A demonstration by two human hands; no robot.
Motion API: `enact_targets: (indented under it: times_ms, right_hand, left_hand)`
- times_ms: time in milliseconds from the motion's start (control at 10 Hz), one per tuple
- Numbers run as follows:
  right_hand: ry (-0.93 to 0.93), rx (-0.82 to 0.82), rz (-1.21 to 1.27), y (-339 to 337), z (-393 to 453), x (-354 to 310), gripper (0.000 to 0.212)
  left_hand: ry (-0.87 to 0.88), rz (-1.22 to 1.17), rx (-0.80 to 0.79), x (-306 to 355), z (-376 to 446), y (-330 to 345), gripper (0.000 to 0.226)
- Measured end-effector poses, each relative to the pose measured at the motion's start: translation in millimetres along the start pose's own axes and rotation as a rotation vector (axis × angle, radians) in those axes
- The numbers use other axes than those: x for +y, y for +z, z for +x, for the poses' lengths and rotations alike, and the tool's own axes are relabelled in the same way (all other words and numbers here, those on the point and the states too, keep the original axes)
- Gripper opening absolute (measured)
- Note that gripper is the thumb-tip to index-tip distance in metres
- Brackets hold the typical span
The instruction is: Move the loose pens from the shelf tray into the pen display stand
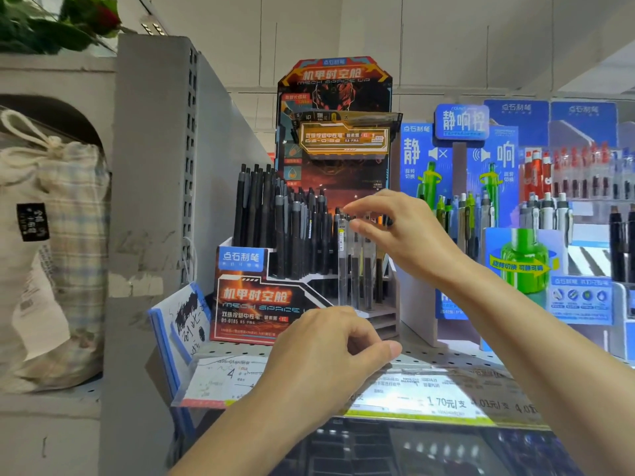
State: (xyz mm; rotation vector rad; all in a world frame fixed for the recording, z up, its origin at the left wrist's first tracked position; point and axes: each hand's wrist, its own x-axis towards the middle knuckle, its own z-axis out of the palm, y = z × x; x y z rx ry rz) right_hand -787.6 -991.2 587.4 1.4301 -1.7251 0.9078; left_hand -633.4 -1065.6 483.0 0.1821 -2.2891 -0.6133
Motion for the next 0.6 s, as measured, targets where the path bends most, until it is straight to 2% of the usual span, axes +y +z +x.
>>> enact_targets:
  times_ms: [100, 400, 500, 600]
  right_hand:
    - [0.006, -0.001, 0.005, -2, 1, 2, 0.021]
    - [0.004, -0.023, -0.063, -3, -1, -2, 0.024]
    - [0.017, 0.014, -0.026, -6, -4, -7, 0.035]
    - [-0.001, 0.157, 0.053, -12, -15, -11, 0.038]
  left_hand:
    - [0.013, 0.001, 0.012, -1, -1, 1, 0.033]
    - [0.034, 0.026, 0.023, -2, -2, 2, 0.034]
    - [0.013, 0.02, 0.027, 2, -3, -1, 0.034]
    - [0.007, -0.027, 0.037, 5, -7, -2, 0.025]
